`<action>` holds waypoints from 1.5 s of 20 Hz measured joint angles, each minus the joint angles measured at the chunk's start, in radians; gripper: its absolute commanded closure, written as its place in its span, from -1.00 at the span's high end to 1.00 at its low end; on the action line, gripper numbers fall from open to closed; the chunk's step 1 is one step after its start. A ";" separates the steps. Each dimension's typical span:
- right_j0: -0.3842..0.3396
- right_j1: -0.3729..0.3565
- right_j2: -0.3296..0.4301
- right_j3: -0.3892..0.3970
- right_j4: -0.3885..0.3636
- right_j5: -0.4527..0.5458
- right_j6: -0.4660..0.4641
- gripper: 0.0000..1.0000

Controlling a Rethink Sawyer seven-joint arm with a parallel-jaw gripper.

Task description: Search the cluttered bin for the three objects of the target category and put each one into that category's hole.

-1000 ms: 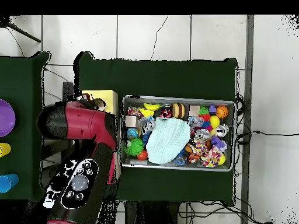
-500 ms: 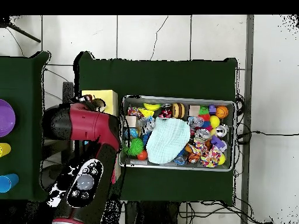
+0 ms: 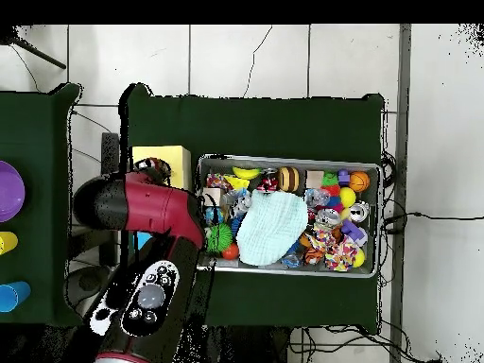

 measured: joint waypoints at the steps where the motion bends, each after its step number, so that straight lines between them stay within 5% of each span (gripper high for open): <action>1: 0.001 0.000 0.000 0.002 0.000 0.000 0.000 -1.00; 17: 0.024 0.027 0.011 0.010 0.000 -0.026 0.000 -1.00; 25: -0.041 0.074 0.102 -0.003 -0.001 -0.213 0.000 -1.00; 30: -0.060 0.071 0.124 -0.012 -0.019 -0.233 0.000 -1.00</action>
